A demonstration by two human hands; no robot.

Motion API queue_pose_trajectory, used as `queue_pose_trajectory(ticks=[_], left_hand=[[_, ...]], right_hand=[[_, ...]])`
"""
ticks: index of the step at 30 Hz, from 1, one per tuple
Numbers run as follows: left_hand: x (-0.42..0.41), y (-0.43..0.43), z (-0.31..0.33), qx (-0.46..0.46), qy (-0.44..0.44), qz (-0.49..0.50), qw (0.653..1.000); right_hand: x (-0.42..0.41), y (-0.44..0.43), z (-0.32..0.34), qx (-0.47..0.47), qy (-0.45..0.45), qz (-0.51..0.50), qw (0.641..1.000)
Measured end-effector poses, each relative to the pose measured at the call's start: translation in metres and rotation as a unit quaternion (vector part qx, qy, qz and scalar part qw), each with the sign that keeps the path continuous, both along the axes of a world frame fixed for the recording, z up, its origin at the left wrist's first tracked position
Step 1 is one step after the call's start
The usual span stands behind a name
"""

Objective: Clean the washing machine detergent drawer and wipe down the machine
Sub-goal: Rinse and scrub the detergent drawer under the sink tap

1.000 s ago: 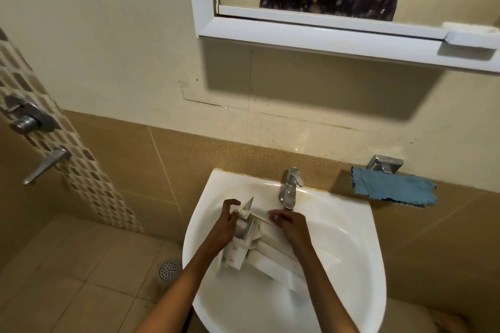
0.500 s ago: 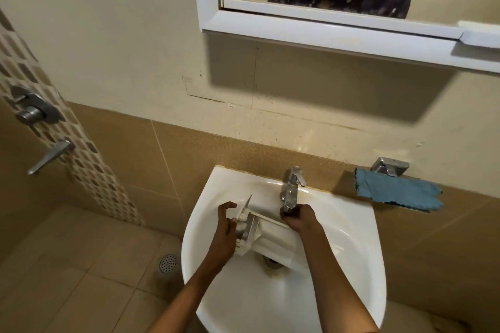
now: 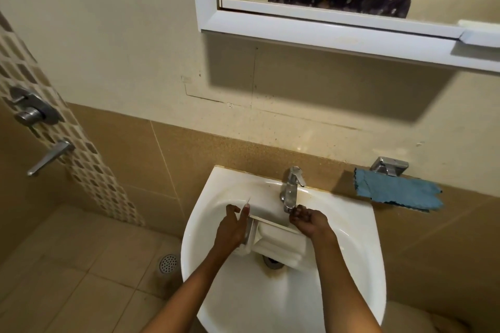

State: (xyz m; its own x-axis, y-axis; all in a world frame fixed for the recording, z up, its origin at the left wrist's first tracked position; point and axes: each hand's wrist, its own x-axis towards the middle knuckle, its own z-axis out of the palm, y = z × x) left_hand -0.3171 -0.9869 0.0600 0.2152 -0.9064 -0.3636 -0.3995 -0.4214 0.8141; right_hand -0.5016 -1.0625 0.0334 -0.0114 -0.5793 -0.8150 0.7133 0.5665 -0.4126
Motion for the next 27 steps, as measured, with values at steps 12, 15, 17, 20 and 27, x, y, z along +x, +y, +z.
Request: queue_pose_trajectory(ticks=[12, 15, 17, 20, 27], left_hand=[[0.002, -0.014, -0.01, -0.051, -0.081, -0.042, 0.995], [0.003, -0.014, -0.012, -0.068, -0.083, -0.053, 0.993], [0.003, -0.015, -0.014, -0.076, -0.088, -0.061, 0.991], [0.004, -0.015, -0.012, -0.079, -0.087, -0.066, 0.991], [0.004, -0.014, -0.013, -0.079, -0.086, -0.068, 0.991]], right_hand=[[0.029, 0.021, 0.059, -0.133, -0.032, 0.159, 0.978], [0.06, 0.02, 0.06, -0.16, 0.165, 0.312, 0.922], [0.067, 0.019, 0.052, -0.17, 0.312, 0.375, 0.856], [0.046, 0.024, 0.039, -0.128, 0.457, 0.392, 0.788], [-0.031, 0.038, 0.029, 0.015, 0.624, 0.339, 0.704]])
